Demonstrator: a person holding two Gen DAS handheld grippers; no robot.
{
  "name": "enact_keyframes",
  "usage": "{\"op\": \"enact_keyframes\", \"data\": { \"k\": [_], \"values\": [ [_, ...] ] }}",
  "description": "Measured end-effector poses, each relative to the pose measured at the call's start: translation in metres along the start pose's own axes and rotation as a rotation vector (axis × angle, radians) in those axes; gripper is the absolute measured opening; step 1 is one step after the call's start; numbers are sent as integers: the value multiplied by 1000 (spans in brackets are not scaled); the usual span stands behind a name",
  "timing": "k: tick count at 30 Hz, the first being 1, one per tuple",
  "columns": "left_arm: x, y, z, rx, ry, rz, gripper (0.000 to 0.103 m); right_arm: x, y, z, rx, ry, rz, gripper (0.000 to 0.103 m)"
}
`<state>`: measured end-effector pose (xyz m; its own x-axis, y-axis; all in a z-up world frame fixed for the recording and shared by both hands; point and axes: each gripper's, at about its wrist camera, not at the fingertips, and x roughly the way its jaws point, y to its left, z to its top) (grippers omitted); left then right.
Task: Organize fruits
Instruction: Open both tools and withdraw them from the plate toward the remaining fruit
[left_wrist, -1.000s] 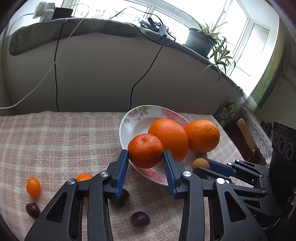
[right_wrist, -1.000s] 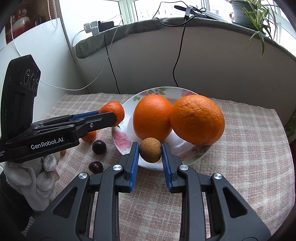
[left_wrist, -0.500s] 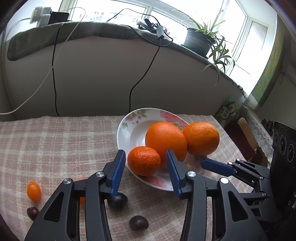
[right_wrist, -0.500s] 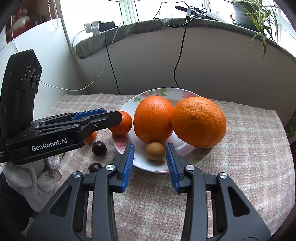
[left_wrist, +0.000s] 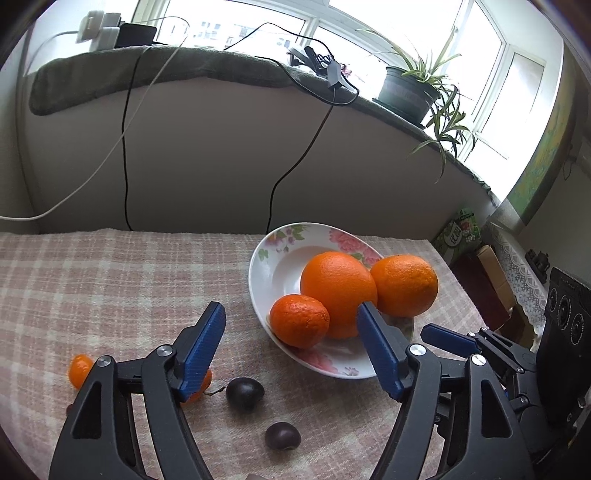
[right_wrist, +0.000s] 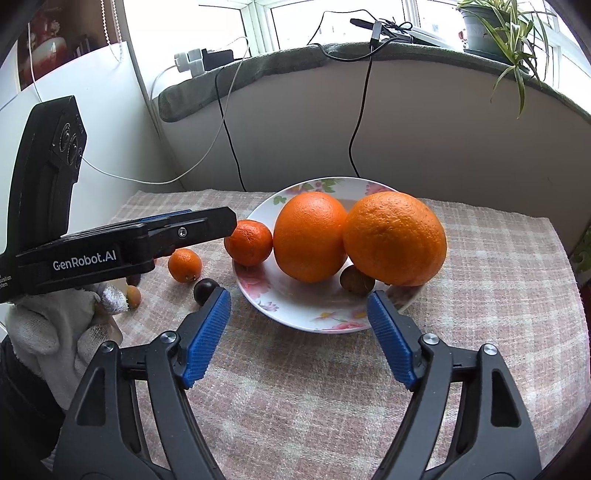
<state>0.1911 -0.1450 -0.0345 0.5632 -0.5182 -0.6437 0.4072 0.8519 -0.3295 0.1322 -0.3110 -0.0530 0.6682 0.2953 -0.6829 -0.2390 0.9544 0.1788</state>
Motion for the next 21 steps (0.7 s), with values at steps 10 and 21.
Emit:
{"op": "enact_keyframes", "data": {
  "k": [10,21],
  "values": [
    [-20,5,-6,1,-9,34,74,-13,4,-4,6,-10,9,90],
    [-57,28,-21,-28,-34,103,74,-20,23,-13,-33,3,50,91]
  ]
}}
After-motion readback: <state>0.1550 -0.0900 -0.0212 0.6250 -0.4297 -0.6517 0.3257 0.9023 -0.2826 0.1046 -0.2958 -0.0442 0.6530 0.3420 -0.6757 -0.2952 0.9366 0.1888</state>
